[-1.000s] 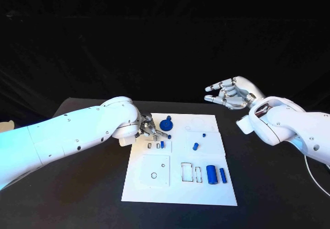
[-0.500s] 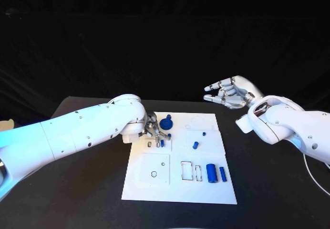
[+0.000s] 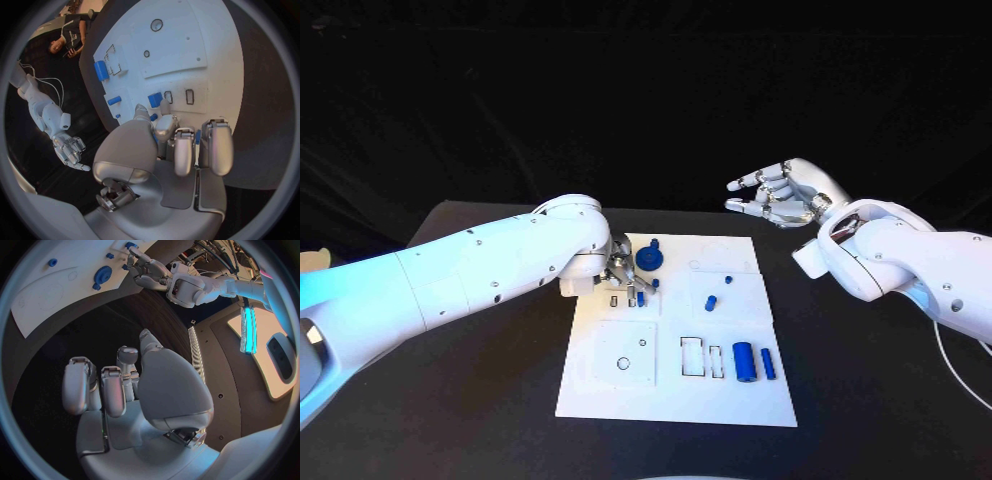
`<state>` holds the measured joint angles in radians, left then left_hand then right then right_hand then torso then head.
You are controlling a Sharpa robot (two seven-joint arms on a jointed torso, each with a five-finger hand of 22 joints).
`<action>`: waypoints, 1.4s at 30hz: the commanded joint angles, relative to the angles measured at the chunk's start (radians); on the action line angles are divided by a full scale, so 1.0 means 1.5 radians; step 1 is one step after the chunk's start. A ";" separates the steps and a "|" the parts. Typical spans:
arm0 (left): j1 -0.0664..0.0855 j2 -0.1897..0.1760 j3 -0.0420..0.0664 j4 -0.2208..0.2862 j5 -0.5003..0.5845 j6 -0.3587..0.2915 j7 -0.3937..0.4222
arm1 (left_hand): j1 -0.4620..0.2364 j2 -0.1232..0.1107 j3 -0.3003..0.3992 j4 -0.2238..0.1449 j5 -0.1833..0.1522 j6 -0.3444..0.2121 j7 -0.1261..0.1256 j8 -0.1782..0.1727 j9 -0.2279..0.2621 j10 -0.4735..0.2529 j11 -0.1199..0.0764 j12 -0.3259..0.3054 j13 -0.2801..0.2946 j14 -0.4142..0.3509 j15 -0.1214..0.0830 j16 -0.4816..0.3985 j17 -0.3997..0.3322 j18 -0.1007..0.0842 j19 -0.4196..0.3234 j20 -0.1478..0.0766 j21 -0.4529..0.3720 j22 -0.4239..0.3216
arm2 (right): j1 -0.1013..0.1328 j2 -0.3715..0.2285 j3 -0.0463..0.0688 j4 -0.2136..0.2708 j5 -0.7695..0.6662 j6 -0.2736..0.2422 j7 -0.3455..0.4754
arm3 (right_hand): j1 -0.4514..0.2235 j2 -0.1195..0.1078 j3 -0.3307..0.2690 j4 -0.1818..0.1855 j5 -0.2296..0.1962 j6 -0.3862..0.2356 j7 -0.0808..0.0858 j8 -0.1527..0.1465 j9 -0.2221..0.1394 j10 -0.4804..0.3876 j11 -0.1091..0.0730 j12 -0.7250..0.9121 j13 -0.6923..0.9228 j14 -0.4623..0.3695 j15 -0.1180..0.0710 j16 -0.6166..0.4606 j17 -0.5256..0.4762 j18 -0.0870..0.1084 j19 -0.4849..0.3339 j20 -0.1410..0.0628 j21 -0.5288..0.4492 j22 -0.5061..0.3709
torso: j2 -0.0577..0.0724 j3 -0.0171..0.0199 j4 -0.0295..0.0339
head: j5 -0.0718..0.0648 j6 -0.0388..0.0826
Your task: Assemble the parts on the task board
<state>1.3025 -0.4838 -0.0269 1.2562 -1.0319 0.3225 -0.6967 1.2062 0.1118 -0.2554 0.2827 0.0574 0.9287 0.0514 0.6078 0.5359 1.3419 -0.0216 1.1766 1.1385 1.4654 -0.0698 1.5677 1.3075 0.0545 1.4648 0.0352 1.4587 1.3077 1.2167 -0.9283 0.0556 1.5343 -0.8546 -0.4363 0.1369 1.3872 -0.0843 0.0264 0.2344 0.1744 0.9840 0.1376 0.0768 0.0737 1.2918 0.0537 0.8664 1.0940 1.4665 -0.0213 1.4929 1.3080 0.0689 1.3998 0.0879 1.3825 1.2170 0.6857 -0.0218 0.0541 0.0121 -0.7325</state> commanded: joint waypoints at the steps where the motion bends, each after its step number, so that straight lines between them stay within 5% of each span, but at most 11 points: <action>1: 0.001 0.005 0.000 -0.004 -0.004 0.027 -0.037 | 0.012 0.001 0.005 -0.002 0.004 -0.005 0.000 0.004 0.005 0.003 0.002 0.001 0.001 0.070 -0.006 0.002 0.176 -0.011 0.024 -0.003 0.004 0.060 | -0.001 0.001 0.000 0.000 -0.009 0.009 0.000 | -0.003 0.003 -0.004 0.001 0.003 0.004 0.000 0.002 0.001 0.000 -0.003 -0.004 -0.001 0.051 -0.002 -0.004 0.103 0.004 0.001 -0.004 -0.004 -0.001 | 0.000 0.0000 -0.0003 | 0.001 -0.002; 6: 0.001 0.009 0.000 -0.006 -0.004 0.032 -0.037 | 0.036 0.003 0.025 -0.005 0.022 -0.010 0.000 0.006 0.014 0.003 0.001 0.001 0.002 0.070 -0.006 0.002 0.176 -0.011 0.024 -0.003 0.004 0.060 | -0.001 0.002 0.000 0.002 -0.013 0.009 -0.001 | -0.003 0.003 -0.004 0.001 0.004 0.004 0.000 0.002 0.001 0.000 -0.003 -0.004 -0.001 0.051 -0.002 -0.004 0.103 0.004 0.001 -0.004 -0.004 -0.001 | 0.000 0.0001 0.0002 | 0.001 -0.003; 42: 0.000 0.030 -0.001 -0.037 -0.002 0.054 -0.036 | 0.041 0.004 0.037 -0.002 0.022 -0.007 -0.002 0.007 0.021 0.009 0.000 0.007 0.009 0.070 -0.007 0.002 0.176 -0.013 0.028 -0.003 0.009 0.070 | -0.003 0.007 0.000 0.006 -0.021 0.023 -0.003 | -0.002 0.004 -0.005 0.000 0.005 0.004 0.000 0.002 0.001 0.000 -0.003 -0.005 -0.002 0.051 -0.002 -0.005 0.102 0.004 0.001 -0.004 -0.005 -0.002 | 0.001 0.0003 -0.0003 | 0.001 -0.009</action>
<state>1.3022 -0.4415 -0.0287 1.2033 -1.0338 0.3811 -0.6978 1.2602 0.1193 -0.2044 0.2791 0.0862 0.9217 0.0514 0.6151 0.5676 1.3495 -0.0219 1.1813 1.1509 1.4689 -0.0733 1.5677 1.3080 0.0546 1.4647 0.0353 1.4676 1.3074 1.2136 -0.9197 0.0551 1.5413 -0.8767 -0.4192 0.1328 1.3871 -0.0843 0.0264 0.2344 0.1780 0.9839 0.1376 0.0768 0.0742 1.2917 0.0538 0.8623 1.0920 1.4665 -0.0213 1.4892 1.3076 0.0690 1.3998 0.0880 1.3787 1.2144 0.6866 -0.0213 0.0538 0.0144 -0.7441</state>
